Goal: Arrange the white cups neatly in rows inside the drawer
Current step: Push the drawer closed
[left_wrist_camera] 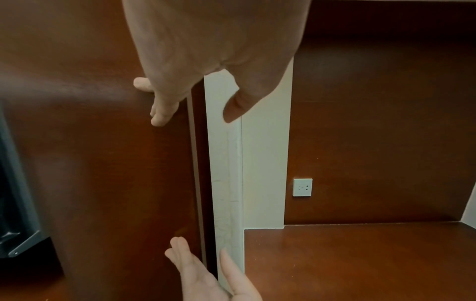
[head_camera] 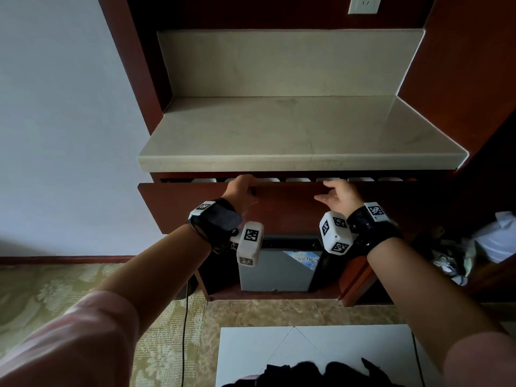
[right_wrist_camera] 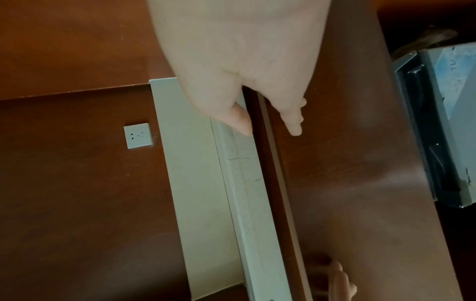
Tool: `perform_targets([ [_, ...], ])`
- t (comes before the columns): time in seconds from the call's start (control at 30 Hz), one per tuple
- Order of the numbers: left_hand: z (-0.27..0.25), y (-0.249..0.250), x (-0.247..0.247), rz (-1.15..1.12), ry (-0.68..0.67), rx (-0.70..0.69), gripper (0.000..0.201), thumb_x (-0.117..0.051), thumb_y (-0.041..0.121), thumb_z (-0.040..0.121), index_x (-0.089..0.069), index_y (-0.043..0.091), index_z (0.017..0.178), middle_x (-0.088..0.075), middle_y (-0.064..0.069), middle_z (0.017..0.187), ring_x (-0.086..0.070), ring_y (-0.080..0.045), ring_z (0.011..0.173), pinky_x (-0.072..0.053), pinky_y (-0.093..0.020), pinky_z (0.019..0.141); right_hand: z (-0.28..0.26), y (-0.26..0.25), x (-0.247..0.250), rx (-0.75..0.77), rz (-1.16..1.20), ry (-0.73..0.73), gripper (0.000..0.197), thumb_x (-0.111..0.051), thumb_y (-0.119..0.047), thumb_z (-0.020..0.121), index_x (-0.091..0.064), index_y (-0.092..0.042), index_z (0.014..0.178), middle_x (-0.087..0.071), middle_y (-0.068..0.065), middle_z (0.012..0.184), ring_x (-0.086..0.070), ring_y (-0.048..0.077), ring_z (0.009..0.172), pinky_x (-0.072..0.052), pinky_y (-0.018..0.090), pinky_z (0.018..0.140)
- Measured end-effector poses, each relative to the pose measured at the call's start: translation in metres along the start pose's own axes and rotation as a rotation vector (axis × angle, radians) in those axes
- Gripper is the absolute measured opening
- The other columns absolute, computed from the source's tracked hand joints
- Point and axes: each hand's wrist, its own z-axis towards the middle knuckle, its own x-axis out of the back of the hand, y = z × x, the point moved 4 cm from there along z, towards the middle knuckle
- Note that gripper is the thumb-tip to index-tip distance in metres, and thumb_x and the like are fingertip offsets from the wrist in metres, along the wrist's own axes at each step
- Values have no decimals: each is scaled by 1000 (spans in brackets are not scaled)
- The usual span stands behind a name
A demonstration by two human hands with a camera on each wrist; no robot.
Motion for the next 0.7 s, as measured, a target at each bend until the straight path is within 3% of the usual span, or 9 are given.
perform_targets([
  [0.07,3,-3,0,-135,-14,75,53,-72,-10,74,-52,-6,123,-53,-12,111,-51,-18,90,-41,-17,70,4,1,-3,11,3,17,6,-47,4,93,-51,1,95,-44,13,90,-56,31,88,-41,46,105],
  [0.1,1,0,0,-131,9,69,58,-73,-11,73,-50,-5,126,-52,-13,118,-53,-20,93,-42,-21,74,6,1,-4,15,-10,28,9,-47,5,92,-50,-2,87,-43,11,84,-55,29,82,-42,46,104],
  [0.2,2,6,2,-58,8,-16,62,-74,-14,70,-50,-5,126,-51,-22,127,-57,-38,109,-47,-26,80,12,-2,-8,32,-16,29,9,-47,8,91,-48,-1,88,-42,11,82,-55,32,88,-44,45,101],
  [0.27,8,2,4,-34,-10,-20,61,-74,-14,70,-50,-5,125,-51,-26,125,-55,-41,111,-48,-24,78,16,-4,-9,34,11,34,13,-46,9,90,-48,-2,84,-40,10,82,-54,34,87,-45,46,99],
  [0.33,10,3,3,-58,-55,20,60,-74,-13,71,-50,-4,124,-52,-27,123,-58,-39,104,-49,-22,74,20,-7,-10,29,14,44,16,-44,10,90,-48,-3,82,-39,10,83,-53,33,83,-45,46,97],
  [0.43,17,3,4,-49,-92,-26,60,-73,-14,72,-49,-4,125,-51,-21,112,-54,-19,75,-50,-12,60,23,-9,-13,29,12,41,17,-45,10,90,-48,-4,81,-39,9,81,-53,30,75,-44,45,96],
  [0.5,21,1,5,-47,-97,-27,57,-73,-14,72,-50,-5,124,-48,-13,100,-47,-9,64,-50,-9,55,26,-9,-15,33,17,39,20,-45,11,90,-48,-5,79,-38,8,78,-51,28,72,-44,46,97],
  [0.6,27,-2,5,-56,-86,-1,46,-74,-9,73,-52,-10,114,-47,-3,81,-45,-7,57,-50,-22,63,31,-10,-17,38,35,36,21,-44,10,90,-47,-7,77,-36,7,72,-49,26,69,-43,46,100],
  [0.7,27,3,8,-141,-70,22,23,-59,-8,86,-54,1,106,-47,-5,77,-54,-4,44,-49,-13,52,34,-11,-18,32,28,30,19,-44,8,92,-48,-5,78,-37,8,70,-49,27,71,-42,46,102],
])
